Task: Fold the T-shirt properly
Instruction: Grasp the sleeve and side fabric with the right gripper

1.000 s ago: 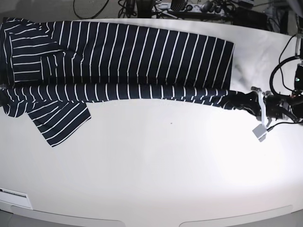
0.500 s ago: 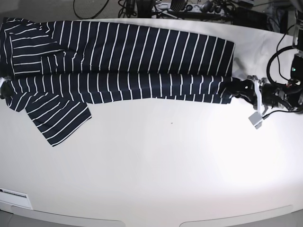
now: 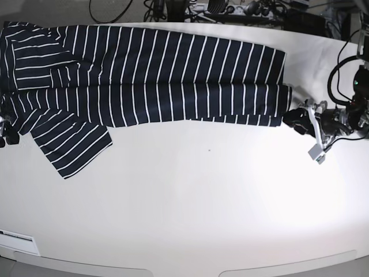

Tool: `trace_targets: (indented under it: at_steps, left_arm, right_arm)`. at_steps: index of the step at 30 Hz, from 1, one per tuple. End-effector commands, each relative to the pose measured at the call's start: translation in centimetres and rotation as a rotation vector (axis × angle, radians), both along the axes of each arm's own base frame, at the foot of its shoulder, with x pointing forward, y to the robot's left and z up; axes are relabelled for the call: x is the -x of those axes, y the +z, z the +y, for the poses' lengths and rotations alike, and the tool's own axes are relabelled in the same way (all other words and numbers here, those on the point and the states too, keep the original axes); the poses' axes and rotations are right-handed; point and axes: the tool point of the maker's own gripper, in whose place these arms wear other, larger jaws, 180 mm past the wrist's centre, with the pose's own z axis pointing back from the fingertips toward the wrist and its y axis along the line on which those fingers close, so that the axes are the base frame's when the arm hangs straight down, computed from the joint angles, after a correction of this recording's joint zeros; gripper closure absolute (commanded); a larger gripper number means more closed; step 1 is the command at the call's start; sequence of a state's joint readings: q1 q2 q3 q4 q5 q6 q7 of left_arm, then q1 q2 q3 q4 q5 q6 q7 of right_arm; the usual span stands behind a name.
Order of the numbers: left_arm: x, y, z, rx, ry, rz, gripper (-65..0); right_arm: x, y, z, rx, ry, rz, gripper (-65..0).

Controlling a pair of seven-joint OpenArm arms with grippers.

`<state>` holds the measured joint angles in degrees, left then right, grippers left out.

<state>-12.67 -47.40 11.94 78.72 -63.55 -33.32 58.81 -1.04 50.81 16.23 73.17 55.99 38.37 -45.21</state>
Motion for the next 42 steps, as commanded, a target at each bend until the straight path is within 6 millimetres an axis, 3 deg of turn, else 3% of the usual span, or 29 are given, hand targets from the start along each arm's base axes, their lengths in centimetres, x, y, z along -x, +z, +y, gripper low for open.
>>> trace_targets:
  at_steps: [1,6,9,20,25,35,42]
  left_arm:
    - [-1.3,1.5,0.5,0.0,0.012,-0.058,-32.1]
    - [-1.0,1.1,0.6,-0.014,0.014,-0.052,-32.1]
    - [-0.4,0.4,0.9,-0.036,0.012,-0.035,-32.1]
    - [-0.5,0.0,1.6,-0.072,0.037,-0.025,-32.1]
    - [-0.5,0.0,1.6,-0.071,0.037,-0.025,-32.1]
    - [-0.5,0.0,1.6,-0.071,0.037,-0.025,-32.1]
    - [-0.5,0.1,1.4,-0.056,0.039,-0.027,-32.1]
  right_arm:
    - [-1.4,2.1,-0.7,0.031,-0.009,-0.059,-37.3]
    - [-2.7,1.1,1.0,0.024,-0.005,-0.133,-37.3]
    - [-2.7,-0.7,2.0,0.034,-0.005,-0.126,-37.3]
    - [-3.5,-3.3,0.3,0.2,-0.165,-0.156,-37.3]
    - [-3.4,-4.4,1.1,0.173,-0.183,-0.147,-37.3]
    - [-1.5,-8.9,0.5,0.085,-0.224,-0.069,-37.3]
    - [-2.0,-8.3,2.9,-0.019,-0.13,-0.093,-37.3]
